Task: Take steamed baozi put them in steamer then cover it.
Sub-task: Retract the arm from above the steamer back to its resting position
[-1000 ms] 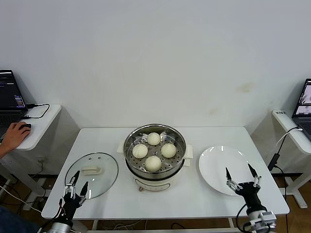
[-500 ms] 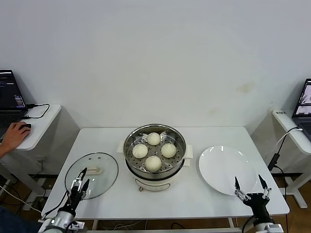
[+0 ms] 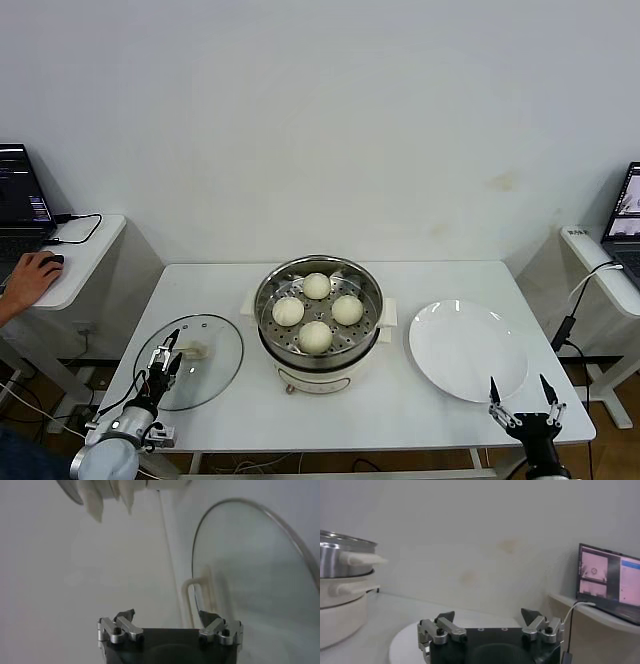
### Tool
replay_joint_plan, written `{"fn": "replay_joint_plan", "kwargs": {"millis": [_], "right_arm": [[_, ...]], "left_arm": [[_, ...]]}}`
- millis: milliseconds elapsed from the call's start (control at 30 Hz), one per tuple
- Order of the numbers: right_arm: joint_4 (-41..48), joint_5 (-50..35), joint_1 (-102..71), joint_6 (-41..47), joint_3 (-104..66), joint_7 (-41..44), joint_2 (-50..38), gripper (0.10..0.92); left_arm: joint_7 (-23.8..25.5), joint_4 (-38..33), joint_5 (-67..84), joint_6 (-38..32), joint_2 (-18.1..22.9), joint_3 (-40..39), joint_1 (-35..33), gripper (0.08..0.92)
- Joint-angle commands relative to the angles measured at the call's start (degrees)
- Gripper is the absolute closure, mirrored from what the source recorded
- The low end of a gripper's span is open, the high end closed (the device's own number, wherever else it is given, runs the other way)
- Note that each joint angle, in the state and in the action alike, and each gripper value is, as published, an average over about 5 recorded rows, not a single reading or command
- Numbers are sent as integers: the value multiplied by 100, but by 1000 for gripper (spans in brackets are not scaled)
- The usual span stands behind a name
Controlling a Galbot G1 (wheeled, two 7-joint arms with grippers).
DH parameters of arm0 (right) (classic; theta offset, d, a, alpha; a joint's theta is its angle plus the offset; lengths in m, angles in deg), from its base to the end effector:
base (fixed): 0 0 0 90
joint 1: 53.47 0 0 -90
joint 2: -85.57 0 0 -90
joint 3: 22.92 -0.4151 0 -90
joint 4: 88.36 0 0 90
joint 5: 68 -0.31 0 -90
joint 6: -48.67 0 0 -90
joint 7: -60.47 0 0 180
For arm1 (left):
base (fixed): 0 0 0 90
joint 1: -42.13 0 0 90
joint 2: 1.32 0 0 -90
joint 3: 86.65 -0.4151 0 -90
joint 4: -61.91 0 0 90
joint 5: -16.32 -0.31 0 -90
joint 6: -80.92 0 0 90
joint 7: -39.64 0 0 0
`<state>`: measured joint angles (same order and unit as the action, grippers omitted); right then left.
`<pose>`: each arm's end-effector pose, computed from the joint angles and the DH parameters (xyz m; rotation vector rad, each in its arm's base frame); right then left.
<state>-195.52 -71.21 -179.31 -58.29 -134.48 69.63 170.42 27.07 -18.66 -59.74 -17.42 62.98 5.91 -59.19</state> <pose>0.0403 -0.1375 -0.4147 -0.1776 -3.0931 0.3634 0.2183 0.2143 -0.4658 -0.2387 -1.9894 -2.3764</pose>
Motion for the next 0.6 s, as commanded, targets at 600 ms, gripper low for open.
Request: {"fn": "replay_joint_plan", "kwargs": {"millis": [600], "right_arm": [[283, 254, 40, -212, 13, 25, 69, 202]], "left_arm": [[181, 789, 421, -141, 92, -167, 700, 188]]}}
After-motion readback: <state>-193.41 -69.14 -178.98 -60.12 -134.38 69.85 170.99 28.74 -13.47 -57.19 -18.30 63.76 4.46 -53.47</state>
